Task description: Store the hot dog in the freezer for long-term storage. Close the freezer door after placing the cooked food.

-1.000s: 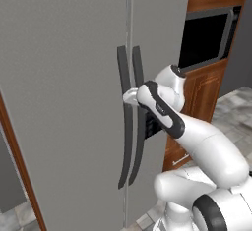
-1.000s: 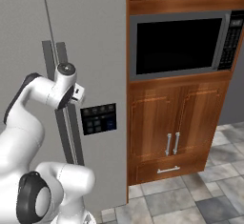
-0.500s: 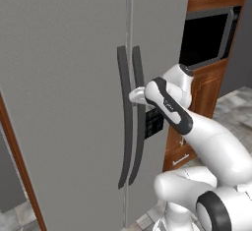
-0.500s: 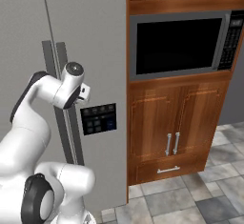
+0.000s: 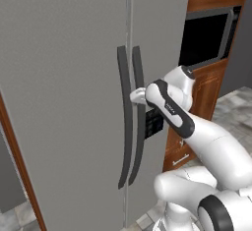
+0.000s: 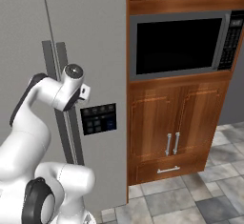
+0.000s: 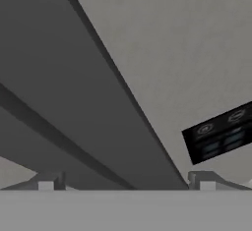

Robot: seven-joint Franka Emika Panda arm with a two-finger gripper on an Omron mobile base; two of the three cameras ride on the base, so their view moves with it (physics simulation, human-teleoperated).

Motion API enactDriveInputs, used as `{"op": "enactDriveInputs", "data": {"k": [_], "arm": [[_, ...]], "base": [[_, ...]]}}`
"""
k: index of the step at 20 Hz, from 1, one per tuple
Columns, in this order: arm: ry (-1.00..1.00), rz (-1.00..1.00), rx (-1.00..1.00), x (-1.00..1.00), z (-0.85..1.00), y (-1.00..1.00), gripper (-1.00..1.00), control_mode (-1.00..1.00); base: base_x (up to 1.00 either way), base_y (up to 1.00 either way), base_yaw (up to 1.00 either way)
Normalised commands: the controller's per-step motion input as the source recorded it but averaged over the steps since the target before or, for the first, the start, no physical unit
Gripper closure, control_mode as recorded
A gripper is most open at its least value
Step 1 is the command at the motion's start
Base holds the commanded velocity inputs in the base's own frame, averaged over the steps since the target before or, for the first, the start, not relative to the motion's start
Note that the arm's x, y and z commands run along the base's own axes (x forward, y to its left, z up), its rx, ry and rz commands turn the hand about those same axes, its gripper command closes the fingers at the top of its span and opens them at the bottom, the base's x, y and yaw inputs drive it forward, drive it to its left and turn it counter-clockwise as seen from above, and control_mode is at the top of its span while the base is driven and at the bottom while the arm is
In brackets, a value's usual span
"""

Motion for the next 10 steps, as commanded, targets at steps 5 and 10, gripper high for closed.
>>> {"op": "enactDriveInputs", "data": {"k": [5, 10], "arm": [[-0.14, 0.0, 0.0, 0.02, 0.0, -0.1, -1.0, -1.0], [-0.1, 0.0, 0.0, 0.15, 0.0, -0.08, -1.0, -1.0]], "base": [[0.0, 0.0, 0.0], [0.0, 0.0, 0.0]]}}
